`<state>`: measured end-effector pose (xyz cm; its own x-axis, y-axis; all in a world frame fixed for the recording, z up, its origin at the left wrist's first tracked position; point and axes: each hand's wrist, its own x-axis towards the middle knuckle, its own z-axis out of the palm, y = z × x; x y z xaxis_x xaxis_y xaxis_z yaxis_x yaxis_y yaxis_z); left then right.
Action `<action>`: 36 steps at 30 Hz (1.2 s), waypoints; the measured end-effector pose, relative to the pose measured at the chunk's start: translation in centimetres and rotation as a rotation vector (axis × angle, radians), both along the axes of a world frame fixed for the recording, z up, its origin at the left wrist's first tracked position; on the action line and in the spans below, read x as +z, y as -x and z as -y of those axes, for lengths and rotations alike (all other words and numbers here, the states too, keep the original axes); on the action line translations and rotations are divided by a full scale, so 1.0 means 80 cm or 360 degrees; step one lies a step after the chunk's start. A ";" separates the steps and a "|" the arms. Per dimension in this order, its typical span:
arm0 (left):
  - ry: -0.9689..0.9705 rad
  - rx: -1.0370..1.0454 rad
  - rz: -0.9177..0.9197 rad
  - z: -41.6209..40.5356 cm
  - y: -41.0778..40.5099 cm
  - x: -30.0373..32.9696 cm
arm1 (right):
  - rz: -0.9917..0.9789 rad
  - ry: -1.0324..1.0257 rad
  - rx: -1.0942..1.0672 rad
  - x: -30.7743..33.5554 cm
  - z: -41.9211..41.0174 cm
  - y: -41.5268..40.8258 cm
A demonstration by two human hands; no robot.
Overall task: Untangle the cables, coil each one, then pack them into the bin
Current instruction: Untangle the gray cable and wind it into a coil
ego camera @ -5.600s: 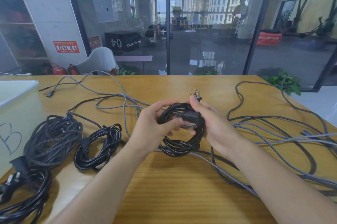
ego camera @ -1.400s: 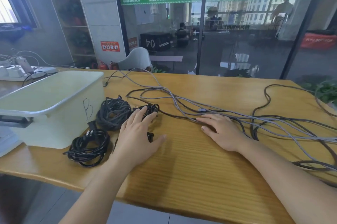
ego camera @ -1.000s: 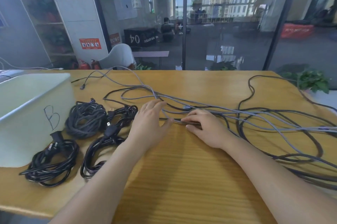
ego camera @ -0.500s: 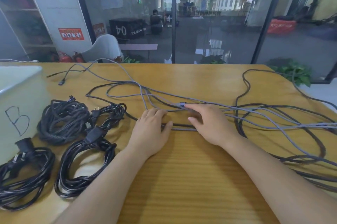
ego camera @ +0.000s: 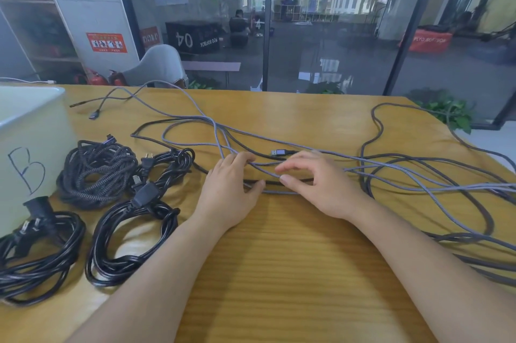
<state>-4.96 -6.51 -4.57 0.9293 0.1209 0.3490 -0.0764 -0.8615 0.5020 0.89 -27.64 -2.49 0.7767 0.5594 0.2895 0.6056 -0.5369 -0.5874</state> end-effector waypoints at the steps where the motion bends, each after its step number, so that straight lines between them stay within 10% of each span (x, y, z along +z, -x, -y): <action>1: 0.0013 0.0000 0.0006 0.000 0.001 0.001 | 0.0068 0.0068 -0.0036 0.000 0.001 -0.002; 6: 0.0025 -0.0009 0.0034 -0.001 0.001 -0.002 | -0.0012 0.0384 0.0090 0.005 0.011 -0.005; 12: 0.0061 -0.0093 0.0074 0.000 0.001 0.000 | -0.0003 -0.0254 -0.0339 0.014 0.018 -0.015; 17: -0.0013 -0.0152 -0.0005 0.002 0.005 0.002 | 0.0067 -0.0159 -0.0669 0.018 0.032 -0.020; 24: -0.0047 -0.0014 0.0121 0.005 0.010 0.009 | -0.0355 0.0140 -0.0055 0.032 0.037 -0.008; 36: 0.0048 -0.0140 0.0200 0.013 0.007 0.004 | 0.0078 0.0204 0.0004 0.017 0.012 0.007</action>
